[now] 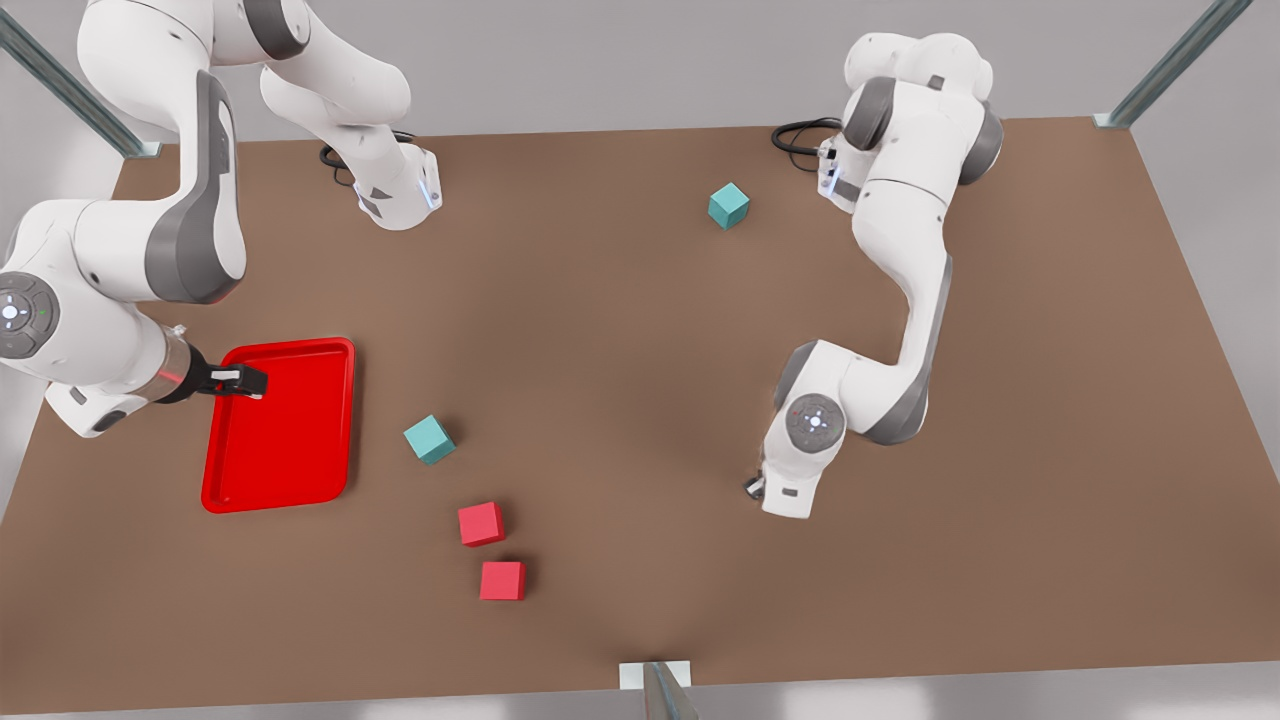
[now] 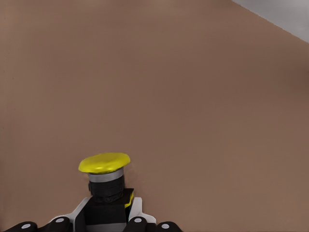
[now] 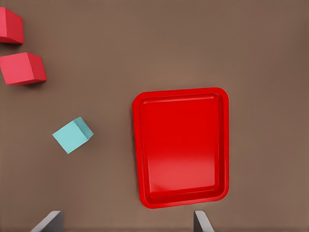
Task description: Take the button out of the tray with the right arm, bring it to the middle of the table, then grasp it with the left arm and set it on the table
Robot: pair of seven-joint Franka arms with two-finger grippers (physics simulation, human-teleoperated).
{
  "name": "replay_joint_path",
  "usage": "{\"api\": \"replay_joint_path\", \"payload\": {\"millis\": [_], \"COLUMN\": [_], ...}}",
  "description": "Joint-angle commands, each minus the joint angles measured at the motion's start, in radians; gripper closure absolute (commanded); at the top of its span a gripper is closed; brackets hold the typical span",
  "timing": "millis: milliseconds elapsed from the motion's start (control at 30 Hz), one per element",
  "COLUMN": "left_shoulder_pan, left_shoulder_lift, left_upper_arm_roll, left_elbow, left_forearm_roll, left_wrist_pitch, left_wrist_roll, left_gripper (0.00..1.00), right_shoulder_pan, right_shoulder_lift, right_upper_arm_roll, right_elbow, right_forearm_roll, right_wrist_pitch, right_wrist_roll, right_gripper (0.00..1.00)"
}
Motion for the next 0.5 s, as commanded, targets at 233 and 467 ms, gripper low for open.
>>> {"api": "replay_joint_path", "payload": {"millis": [233, 467], "left_shoulder_pan": [-0.031, -0.139], "left_shoulder_lift": [-0.037, -0.007], "left_upper_arm_roll": [0.065, 0.136], "left_elbow": [-0.009, -0.046], "left_forearm_roll": [0.088, 0.344], "left_wrist_pitch": [0.144, 0.208], "left_wrist_roll": [-0.456, -0.662], "left_gripper": [0.66, 0.67], "right_shoulder_pan": [-0.003, -0.001], "right_shoulder_lift": [0.0, 0.002], "right_upper_arm_roll": [-0.001, -0.001], "right_elbow": [0.005, 0.004], "right_forearm_roll": [0.005, 0.007], "right_wrist_pitch": [-0.001, -0.001], "right_wrist_roll": [-0.003, 0.0], "right_gripper": [0.0, 0.0]}}
